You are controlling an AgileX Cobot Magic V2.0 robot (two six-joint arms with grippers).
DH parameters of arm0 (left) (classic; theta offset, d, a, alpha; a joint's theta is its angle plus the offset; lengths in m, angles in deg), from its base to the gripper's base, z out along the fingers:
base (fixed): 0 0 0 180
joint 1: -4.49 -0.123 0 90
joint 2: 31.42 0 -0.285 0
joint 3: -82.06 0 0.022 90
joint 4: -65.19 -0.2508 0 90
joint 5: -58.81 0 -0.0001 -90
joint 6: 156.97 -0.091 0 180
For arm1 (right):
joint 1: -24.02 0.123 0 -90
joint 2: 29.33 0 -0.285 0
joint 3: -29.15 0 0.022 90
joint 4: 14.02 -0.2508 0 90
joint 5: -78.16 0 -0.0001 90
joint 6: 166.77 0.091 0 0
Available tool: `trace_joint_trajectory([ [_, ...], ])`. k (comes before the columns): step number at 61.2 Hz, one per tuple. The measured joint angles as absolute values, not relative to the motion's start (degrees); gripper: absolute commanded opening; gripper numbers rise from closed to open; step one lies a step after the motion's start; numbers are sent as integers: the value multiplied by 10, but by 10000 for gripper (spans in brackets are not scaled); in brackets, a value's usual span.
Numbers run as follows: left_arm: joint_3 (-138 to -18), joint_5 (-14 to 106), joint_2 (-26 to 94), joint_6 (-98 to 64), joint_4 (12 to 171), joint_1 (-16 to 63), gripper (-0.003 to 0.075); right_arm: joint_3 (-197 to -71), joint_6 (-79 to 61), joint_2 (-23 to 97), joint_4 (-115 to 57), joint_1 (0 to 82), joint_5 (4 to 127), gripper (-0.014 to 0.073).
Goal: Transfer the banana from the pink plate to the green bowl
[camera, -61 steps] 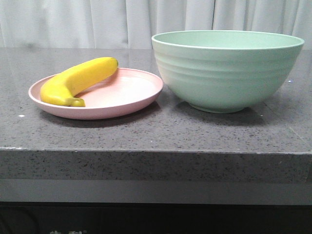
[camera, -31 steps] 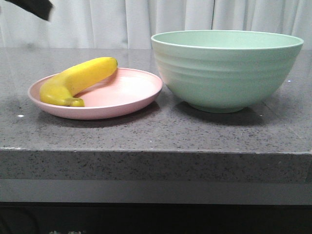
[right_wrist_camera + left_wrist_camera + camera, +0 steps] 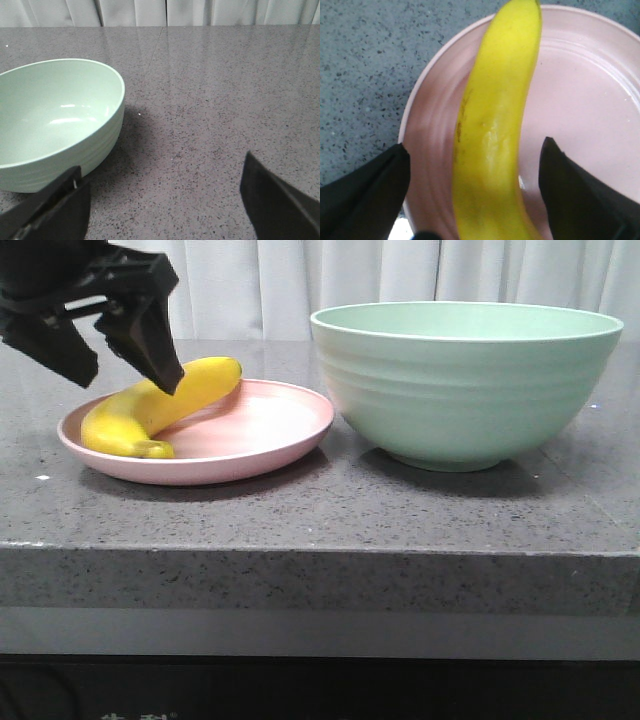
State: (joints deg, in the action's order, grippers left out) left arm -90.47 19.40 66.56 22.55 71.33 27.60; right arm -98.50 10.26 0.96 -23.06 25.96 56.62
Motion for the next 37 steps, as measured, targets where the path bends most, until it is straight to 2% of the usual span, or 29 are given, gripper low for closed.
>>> trace_joint_trajectory([
  [32,-906,184,696,224,728,276,512,-985,103,10,-231,260,566,623],
  [37,-906,184,705,223,732,276,494,-985,103,10,-231,260,564,623],
])
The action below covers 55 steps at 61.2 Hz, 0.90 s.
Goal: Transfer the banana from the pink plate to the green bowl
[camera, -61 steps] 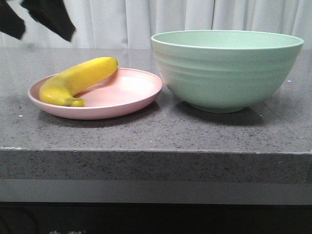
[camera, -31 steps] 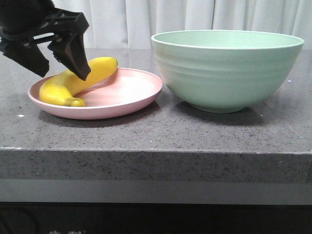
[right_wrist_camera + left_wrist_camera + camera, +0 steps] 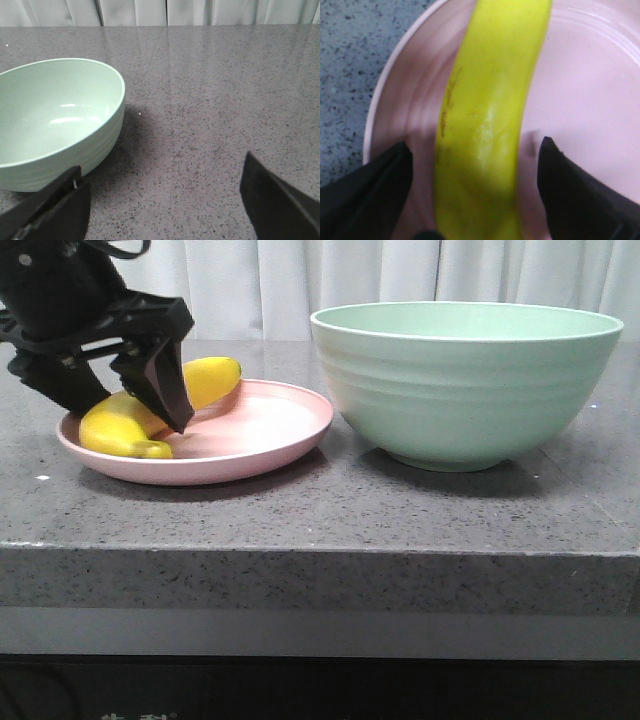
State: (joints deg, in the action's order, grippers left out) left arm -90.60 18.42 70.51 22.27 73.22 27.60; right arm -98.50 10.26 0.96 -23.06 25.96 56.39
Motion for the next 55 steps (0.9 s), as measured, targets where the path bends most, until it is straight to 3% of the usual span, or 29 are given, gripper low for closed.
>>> trace_joint_trajectory([
  [30,-907,198,710,223,733,276,88,-985,103,10,-231,260,562,623],
  [55,-906,207,610,211,734,304,65,-985,103,10,-281,260,561,623],
])
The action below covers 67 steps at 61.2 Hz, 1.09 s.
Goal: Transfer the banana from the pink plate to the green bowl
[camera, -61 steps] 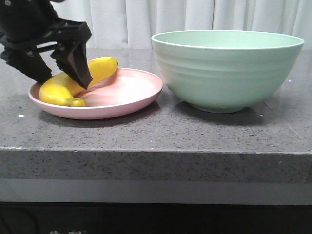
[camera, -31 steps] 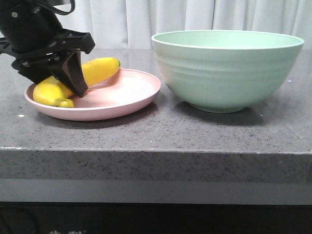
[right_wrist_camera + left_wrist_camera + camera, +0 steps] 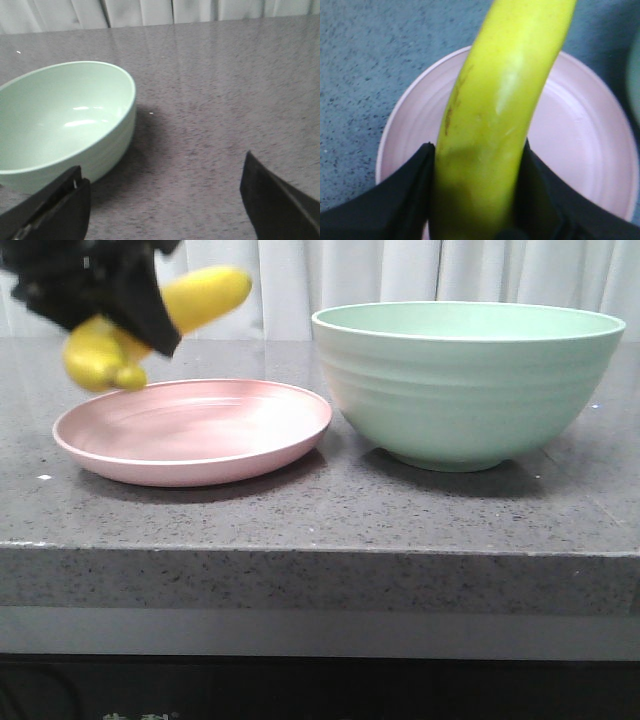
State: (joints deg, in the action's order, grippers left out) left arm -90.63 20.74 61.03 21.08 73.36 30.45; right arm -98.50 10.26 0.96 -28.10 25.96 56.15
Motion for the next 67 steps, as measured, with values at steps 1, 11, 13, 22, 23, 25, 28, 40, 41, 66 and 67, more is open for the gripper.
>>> trace_joint_trajectory([
  [1,-905,206,604,209,734,310,65,-985,103,10,-289,260,561,623],
  [11,-889,202,545,207,735,386,65,-997,101,33,-418,266,543,623],
  [13,-883,202,536,206,736,405,65,-1000,96,41,-444,271,538,623],
  [22,-865,202,518,205,737,475,65,-1031,40,98,-604,311,530,623],
  [23,-865,201,517,205,737,480,65,-1034,32,104,-622,315,530,623],
  [25,-864,201,515,205,737,490,65,-1042,13,117,-658,324,530,623],
  [28,-864,201,514,205,737,507,65,-1057,-20,143,-729,340,531,623],
  [40,-864,201,513,205,738,531,65,-1103,-131,249,-920,372,521,623],
  [41,-864,201,512,205,738,531,65,-1108,-145,262,-939,373,516,623],
  [66,-864,201,506,204,738,532,66,-1132,-336,463,-1159,425,422,507],
  [67,-864,201,506,204,738,532,66,-1133,-337,467,-1160,429,420,491],
])
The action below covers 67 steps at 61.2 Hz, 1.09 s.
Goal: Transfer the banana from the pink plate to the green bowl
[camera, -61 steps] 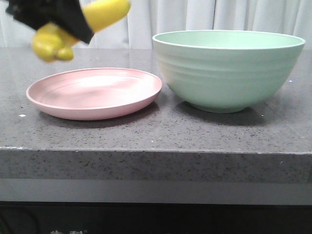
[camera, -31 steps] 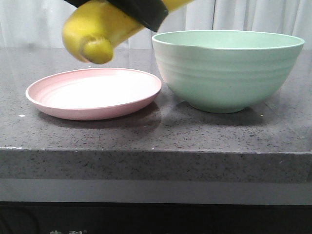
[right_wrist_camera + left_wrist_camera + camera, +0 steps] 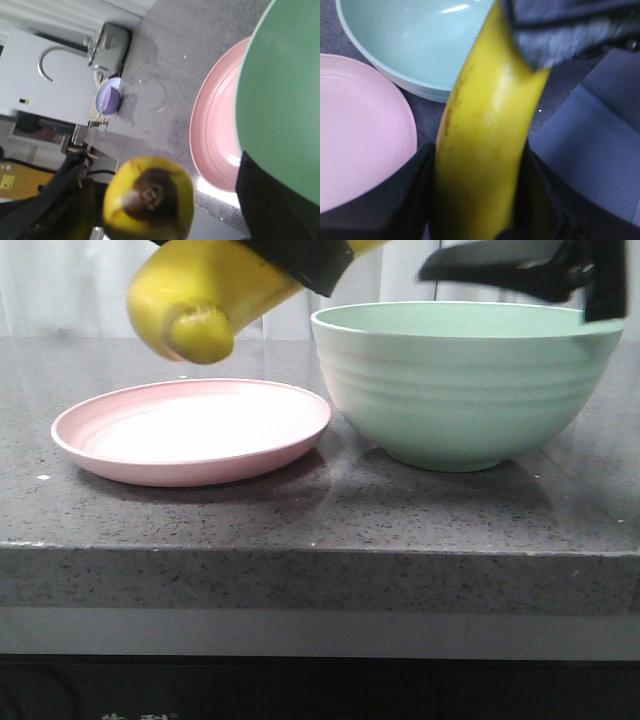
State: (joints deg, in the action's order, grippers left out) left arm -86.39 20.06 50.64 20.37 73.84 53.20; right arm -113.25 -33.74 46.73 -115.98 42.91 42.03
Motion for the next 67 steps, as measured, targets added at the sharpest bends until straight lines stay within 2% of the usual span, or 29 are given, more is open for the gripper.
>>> trace_joint_trajectory([
  [9,-863,197,506,204,738,532,68,-1136,-348,492,-1168,458,406,337],
  [16,-862,197,506,204,737,532,122,-1138,-349,494,-1170,461,402,283],
  [23,-862,197,506,204,737,532,256,-1138,-353,494,-1172,462,403,276],
  [33,-862,198,506,204,737,532,498,-1138,-370,494,-1171,462,411,276],
  [37,-862,200,504,204,733,532,545,-1140,-374,496,-1170,462,417,276],
  [50,-862,200,473,204,713,528,558,-1175,-379,500,-1154,441,422,276],
  [67,-862,181,423,204,709,469,558,-1249,-379,500,-1123,355,366,276],
])
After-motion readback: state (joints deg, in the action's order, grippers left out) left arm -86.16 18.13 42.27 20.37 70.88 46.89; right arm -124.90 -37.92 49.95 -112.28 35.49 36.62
